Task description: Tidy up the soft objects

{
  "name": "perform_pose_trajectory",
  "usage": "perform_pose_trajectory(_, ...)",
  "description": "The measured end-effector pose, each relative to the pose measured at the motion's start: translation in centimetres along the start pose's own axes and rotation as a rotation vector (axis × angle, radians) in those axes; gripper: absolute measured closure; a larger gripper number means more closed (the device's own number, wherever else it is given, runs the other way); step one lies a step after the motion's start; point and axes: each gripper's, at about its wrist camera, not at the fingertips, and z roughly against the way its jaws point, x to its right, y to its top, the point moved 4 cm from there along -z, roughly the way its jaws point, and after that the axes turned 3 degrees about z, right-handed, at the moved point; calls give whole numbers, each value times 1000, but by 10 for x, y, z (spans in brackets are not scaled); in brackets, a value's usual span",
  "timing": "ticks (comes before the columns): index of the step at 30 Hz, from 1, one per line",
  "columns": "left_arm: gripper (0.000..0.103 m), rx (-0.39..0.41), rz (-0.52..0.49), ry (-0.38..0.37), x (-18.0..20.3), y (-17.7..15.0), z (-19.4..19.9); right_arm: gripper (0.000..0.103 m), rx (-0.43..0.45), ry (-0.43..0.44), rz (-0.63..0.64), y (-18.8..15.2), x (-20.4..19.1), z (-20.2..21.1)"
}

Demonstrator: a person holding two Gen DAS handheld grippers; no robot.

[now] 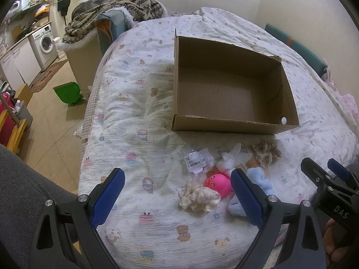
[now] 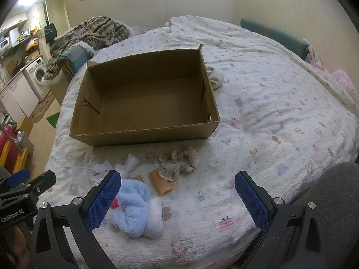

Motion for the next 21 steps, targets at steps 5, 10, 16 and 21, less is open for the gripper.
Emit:
perform_pose_trajectory(5,8,-1,1,0,0,0,0,0,1,-1,2,0,0,0)
perform_pose_trajectory(10,8,-3,4,1,-2,0,0,0,2,11,4,-1,-1,0)
perform_pose_trajectory(16,8,-8,12,2,-5,0,0,0,-33,64,-31,-3,-1,-1)
perform_pose_trajectory(21,8,-41,48,-3,-14,0,-2,0,-98,121,-77,-2,2,-10)
